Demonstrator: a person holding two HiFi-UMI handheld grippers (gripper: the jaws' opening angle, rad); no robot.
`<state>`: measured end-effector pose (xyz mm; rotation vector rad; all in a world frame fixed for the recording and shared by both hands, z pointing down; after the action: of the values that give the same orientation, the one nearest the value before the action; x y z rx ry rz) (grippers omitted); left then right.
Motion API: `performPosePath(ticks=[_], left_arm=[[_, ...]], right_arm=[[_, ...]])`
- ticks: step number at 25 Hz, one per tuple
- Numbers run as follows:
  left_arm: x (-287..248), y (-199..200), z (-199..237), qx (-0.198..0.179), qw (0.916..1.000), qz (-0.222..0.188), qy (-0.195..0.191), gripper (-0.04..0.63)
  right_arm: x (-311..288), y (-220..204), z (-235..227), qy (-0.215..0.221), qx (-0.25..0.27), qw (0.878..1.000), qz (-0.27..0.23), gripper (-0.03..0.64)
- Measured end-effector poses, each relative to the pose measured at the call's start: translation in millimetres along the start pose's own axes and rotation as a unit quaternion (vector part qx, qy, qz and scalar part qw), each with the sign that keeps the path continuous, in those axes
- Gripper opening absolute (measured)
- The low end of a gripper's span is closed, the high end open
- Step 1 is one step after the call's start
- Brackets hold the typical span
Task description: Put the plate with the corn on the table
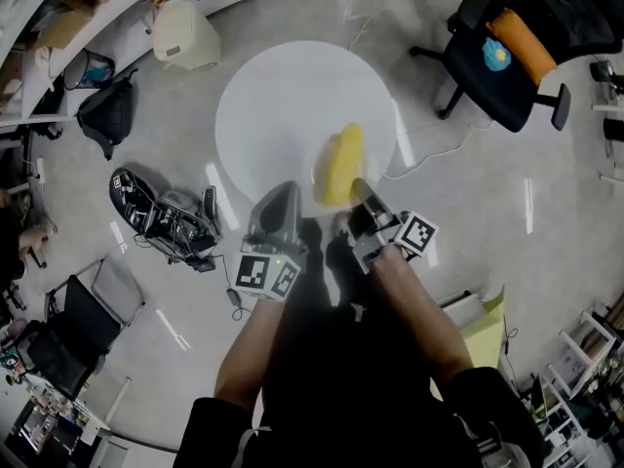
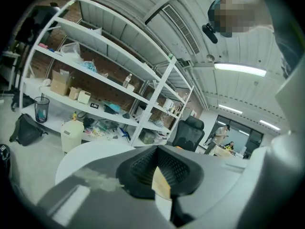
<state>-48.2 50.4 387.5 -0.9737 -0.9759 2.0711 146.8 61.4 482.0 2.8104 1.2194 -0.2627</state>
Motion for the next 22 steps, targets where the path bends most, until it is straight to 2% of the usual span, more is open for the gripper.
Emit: performPosePath(ticks=[10,22], left_arm=[[-27.8,-18.2,18.2,0.012,0.9999,-0.001,0.008,0.005],[-44.4,-19.9,45.7,0.013,0.9996,-0.011,0.023,0.005]], right_arm=[[-13.5,6.8,-30.3,0.000,0.003,1.000,0.007,0.031],[-49.8,21.9,-53.1,0.017,0.022,0.999,0.020,0.031]])
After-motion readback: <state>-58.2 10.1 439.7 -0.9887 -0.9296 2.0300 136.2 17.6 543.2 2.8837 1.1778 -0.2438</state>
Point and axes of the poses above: the fingertips, and each gripper's own axes: x backward along the fingers, z to its left, y out of its top, the point moved 5 cm from there along x, backward along the fingers, and after that the axes turned 6 degrees about z, right-handed, at the moved point
